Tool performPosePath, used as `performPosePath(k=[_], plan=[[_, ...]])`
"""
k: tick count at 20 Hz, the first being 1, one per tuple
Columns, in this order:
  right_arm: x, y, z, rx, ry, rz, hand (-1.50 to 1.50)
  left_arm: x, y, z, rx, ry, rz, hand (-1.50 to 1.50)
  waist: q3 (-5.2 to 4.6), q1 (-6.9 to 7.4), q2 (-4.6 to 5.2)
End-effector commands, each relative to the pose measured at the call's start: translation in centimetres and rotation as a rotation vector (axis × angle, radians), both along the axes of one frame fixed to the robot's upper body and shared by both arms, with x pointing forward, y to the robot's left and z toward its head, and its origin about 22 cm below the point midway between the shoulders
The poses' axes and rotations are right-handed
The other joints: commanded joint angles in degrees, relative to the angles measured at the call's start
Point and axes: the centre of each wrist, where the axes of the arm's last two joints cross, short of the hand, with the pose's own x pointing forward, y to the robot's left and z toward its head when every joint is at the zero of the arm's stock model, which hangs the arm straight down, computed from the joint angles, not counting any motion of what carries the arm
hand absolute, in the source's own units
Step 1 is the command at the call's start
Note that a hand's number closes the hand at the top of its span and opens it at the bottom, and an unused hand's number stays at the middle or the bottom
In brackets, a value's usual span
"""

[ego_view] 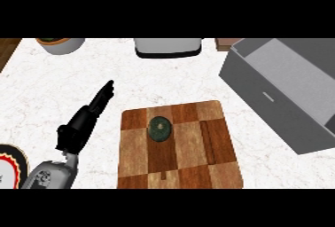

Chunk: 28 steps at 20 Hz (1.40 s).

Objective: Pick the can from the cutting board and place it in the cardboard box

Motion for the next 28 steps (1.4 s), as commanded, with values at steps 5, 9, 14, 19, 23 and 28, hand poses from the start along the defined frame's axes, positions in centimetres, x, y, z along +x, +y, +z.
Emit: performPosePath(k=[5,9,14,19,23,28], plan=[[0.6,-2.6,5.7,0.058,0.011,-0.050,1.50,1.5,-2.8,0.8,-0.018,-0.016,-0.051,0.00,-0.08,2.79,0.52],[2.1,-2.3,3.6,0.107,0.034,-0.074,1.50,1.1,-2.2,0.1,0.007,-0.020,-0.088,0.00,-0.04,4.42,0.84],[3.6,-2.2,6.4,0.121,0.063,-0.101,1.50,0.0,-2.0,2.0,0.012,-0.015,-0.078,0.00,-0.04,4.62,0.68],[6.7,0.0,2.8,0.105,0.021,-0.169,1.50,0.4,-1.3,1.9,-0.006,-0.031,-0.084,0.00,-0.04,4.76,0.72],[9.3,1.2,2.5,0.022,0.012,-0.181,1.50,0.6,-1.9,-0.1,0.005,-0.013,-0.090,0.00,-0.05,5.04,0.91],[12.9,4.6,1.1,-0.022,0.008,-0.183,1.50,0.9,-1.9,0.5,-0.004,-0.026,-0.088,0.00,-0.06,4.85,0.82]])
